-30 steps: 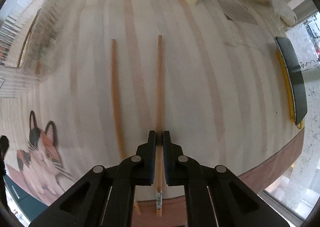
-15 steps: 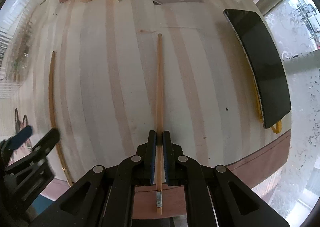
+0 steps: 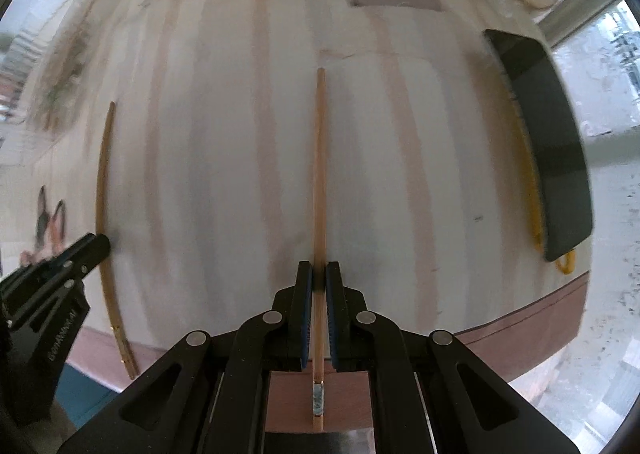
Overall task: Organize utensils
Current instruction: 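Grasp a wooden chopstick with the right gripper while the left grasps the other, then lift both chopsticks and carry them over the clear tray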
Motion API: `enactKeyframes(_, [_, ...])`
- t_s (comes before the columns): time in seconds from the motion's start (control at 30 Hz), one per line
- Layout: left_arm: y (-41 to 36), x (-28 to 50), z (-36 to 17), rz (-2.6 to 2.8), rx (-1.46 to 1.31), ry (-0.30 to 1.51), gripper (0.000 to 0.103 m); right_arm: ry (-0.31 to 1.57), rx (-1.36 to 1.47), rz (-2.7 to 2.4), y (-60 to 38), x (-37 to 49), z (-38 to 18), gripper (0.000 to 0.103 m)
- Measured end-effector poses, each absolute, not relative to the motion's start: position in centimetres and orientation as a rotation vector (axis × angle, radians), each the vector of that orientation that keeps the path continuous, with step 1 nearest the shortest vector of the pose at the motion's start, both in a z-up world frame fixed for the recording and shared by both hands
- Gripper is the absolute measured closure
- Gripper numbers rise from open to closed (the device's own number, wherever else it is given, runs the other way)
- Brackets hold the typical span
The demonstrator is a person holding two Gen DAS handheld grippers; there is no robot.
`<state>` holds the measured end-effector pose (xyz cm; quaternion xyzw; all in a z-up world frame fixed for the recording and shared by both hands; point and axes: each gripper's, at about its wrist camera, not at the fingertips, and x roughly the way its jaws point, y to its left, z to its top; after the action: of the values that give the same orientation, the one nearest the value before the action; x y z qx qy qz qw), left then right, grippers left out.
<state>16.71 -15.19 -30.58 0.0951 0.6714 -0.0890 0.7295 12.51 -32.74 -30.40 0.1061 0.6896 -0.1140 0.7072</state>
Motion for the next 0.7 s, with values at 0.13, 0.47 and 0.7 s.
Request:
enactKeyframes(0.13, [-11.7,15.9,-30.3,-0.147,0.175,1.499,0.099,1.546,0.241,-0.162,-28.9,12.5,-30.6,0.096])
enactKeyframes(0.47, [-5.4,15.4,-30.4,-0.092,0.135,1.507,0.098,1.567,0.169,-0.047,-19.5,13.8,-30.6,0.096])
enactKeyframes(0.7, [-4.1,15.2,-29.6,-0.110,0.136,1.508,0.098,1.625,0.143,-0.064,-19.0,14.8,-31.2,0.094])
